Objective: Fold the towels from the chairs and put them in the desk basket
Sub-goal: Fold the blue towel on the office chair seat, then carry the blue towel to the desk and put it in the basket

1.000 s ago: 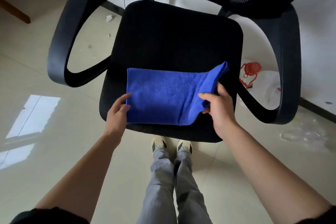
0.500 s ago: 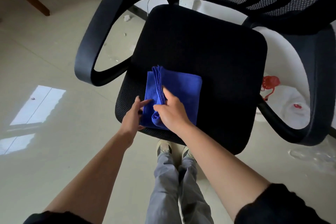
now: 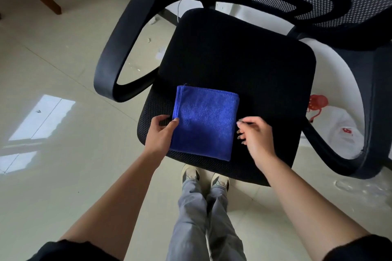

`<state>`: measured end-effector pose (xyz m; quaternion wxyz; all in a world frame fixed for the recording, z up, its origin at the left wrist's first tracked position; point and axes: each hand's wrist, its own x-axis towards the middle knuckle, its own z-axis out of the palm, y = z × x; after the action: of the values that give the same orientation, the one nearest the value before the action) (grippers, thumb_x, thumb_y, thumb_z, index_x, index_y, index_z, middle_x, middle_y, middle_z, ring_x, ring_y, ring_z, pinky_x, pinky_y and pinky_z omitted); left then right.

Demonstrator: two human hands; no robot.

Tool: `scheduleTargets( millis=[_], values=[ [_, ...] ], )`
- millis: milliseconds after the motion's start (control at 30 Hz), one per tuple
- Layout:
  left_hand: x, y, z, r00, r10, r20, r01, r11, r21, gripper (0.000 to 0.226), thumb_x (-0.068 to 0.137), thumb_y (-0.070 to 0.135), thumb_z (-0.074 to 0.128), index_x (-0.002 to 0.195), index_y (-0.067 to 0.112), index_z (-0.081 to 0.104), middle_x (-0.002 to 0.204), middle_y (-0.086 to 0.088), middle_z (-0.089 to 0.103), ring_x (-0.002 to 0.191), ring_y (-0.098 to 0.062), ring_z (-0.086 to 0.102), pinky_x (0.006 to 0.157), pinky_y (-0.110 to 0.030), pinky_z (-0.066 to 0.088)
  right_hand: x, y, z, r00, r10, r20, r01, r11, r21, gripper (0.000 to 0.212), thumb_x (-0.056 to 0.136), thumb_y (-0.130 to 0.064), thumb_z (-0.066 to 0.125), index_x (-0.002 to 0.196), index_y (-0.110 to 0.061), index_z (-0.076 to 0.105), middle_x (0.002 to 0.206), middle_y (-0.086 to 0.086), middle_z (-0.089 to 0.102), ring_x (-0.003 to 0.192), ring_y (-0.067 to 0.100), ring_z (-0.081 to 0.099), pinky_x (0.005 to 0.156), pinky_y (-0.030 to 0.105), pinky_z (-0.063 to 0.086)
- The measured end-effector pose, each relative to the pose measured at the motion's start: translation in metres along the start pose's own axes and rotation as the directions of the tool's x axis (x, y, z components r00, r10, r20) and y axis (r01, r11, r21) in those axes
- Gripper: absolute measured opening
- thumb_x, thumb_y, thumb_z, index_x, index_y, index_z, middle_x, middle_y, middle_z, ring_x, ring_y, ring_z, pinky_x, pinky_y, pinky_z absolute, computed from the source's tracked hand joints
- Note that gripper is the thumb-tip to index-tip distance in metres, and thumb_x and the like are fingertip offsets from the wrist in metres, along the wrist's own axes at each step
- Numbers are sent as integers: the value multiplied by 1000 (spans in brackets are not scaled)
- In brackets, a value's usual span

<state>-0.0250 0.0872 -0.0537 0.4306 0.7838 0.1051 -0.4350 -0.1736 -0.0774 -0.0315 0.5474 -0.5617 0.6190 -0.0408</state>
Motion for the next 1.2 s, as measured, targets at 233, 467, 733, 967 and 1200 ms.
scheduleTargets(
  millis=[233,467,733,967,1200],
  values=[
    [0,4,4,998,-59,-20,58,997,-42,68,70,52,78,124,22,51,108,-4,66,97,-18,66,79,-35,57,5,9,9,935,276,224,-300,951,79,37,77,-35,76,102,-11,67,101,7,72,92,21,66,78,36,53],
    [-28,14,-15,933,-255,253,308,931,-197,38,82,31,70,115,13,67,119,-10,69,111,-28,64,90,-41,54,-19,-21,-5,801,400,446,-539,805,247,34,78,-23,71,109,-9,71,106,11,74,101,29,69,96,43,51],
    [-126,37,-41,943,-209,260,284,911,-297,34,84,32,67,115,17,65,110,-6,67,92,-22,64,74,-33,54,-76,-76,-44,756,395,522,-528,839,130,48,70,-26,76,114,-11,69,114,13,71,105,35,68,98,54,48],
    [-234,30,-59,985,-140,96,170,825,-539,27,83,28,67,108,17,64,98,-4,61,76,-18,60,63,-28,52,-131,-129,-61,681,291,672,-314,945,-91,34,81,-25,67,111,-8,69,104,13,74,95,31,70,78,38,55],
    [-340,-22,-43,973,-165,-163,-20,641,-767,34,85,25,65,117,13,62,93,-2,61,73,-18,59,60,-27,51,-181,-131,-59,486,307,818,-27,941,-338,33,83,-23,63,112,-8,69,103,11,74,89,27,72,92,39,52]
  ],
)
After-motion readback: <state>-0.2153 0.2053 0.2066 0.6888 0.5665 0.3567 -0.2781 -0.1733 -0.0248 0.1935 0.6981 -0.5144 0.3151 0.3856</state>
